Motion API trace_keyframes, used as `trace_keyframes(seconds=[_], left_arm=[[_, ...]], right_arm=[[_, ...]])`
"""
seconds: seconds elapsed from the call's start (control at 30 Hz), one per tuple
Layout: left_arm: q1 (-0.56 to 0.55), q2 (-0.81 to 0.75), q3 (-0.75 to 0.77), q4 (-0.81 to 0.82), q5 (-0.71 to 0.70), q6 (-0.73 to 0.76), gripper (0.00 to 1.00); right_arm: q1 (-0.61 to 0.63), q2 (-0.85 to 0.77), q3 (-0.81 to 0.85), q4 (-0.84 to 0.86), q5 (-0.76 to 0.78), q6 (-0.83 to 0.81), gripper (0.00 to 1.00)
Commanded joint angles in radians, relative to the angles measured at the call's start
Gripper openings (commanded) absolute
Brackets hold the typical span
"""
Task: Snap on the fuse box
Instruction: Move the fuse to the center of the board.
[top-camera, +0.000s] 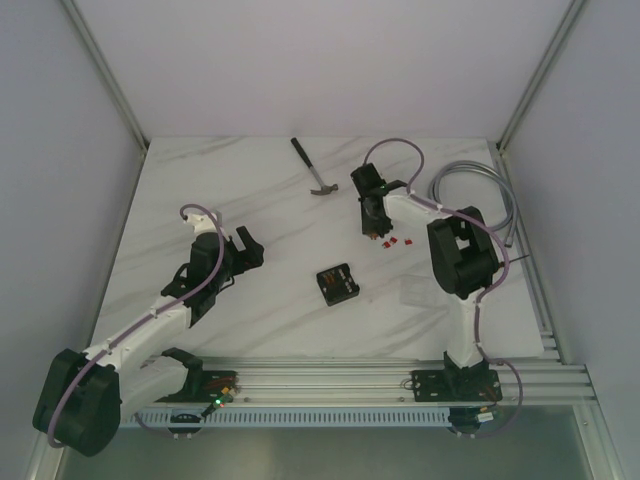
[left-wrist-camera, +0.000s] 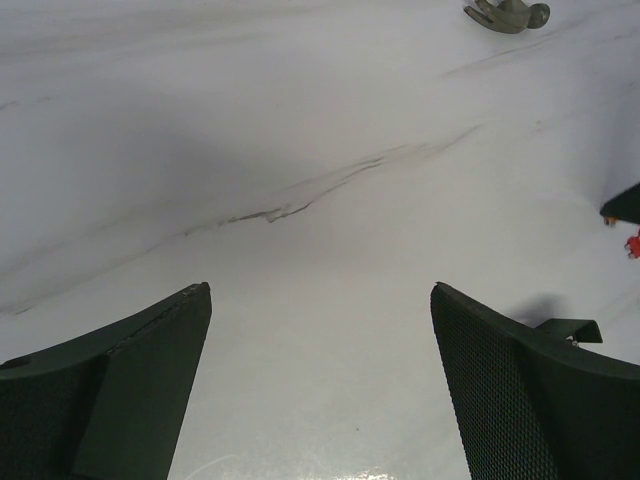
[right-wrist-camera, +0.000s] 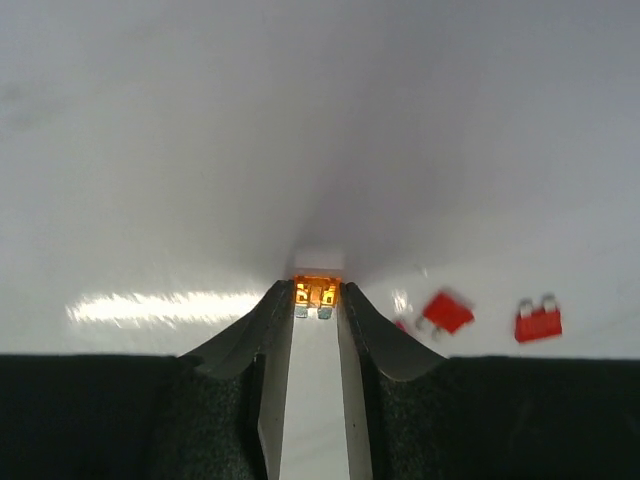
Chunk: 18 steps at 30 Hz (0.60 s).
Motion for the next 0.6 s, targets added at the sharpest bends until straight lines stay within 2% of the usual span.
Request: trace_keyframes(seconds=[0.0, 0.17, 0.37, 0.5, 0.57], left_arm=[[0.007, -0.014, -0.006, -0.008, 0.004, -0.007, 1.0], [0.006, -0.004, -0.002, -0.009, 0.008, -0.009, 1.0], [0.007, -0.011, -0.005, -0.009, 0.011, -0.008, 1.0], [0.007, -0.013, -0.004, -0.01, 0.009, -0.007, 1.0], [0.008, -0.01, -0.005, -0.01, 0.009, -0.008, 1.0]], right_arm=[[0.008, -0.072, -0.086, -0.13, -0.041, -0.043, 0.26], [0.008, -0.106, -0.11, -0.149, -0.079, -0.075, 0.34], [0.009, -0.066, -0.06, -0.149, -0.148, -0.106, 0.35], [0.009, -0.075, -0.048, -0.148, -0.097, -0.1, 0.37], [0.004, -0.082, -0.041, -0.148, -0.069, -0.101, 0.42]])
